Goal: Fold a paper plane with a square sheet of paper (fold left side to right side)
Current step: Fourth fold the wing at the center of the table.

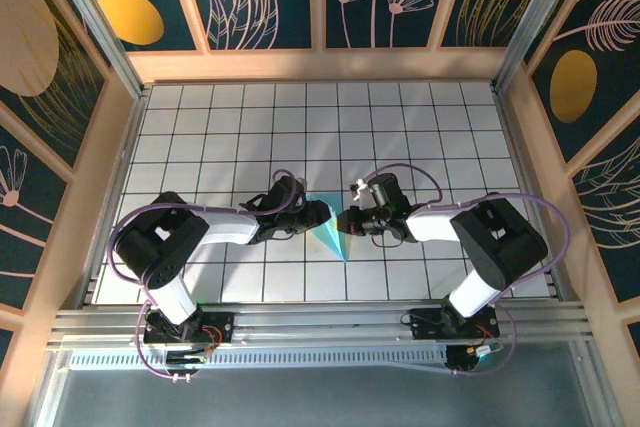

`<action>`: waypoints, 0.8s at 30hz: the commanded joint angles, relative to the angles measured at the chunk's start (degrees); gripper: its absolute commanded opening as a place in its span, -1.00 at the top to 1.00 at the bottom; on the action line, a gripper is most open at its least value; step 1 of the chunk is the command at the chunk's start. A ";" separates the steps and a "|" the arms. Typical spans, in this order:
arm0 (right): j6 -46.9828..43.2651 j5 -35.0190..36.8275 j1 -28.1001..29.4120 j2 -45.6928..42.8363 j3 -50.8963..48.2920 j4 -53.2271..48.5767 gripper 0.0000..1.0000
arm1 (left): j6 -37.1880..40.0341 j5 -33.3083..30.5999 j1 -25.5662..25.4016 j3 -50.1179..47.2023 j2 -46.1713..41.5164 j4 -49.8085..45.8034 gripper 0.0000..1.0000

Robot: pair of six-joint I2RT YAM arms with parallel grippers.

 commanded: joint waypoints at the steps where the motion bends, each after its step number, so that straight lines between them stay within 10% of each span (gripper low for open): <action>1: -1.17 0.41 -0.76 -1.56 -0.25 -1.43 0.98 | 1.38 -2.58 0.18 -0.21 1.33 -5.86 0.03; 24: -2.48 2.56 -1.39 -0.89 0.30 -4.20 0.98 | 1.50 -2.58 0.18 -0.17 1.45 -5.94 0.02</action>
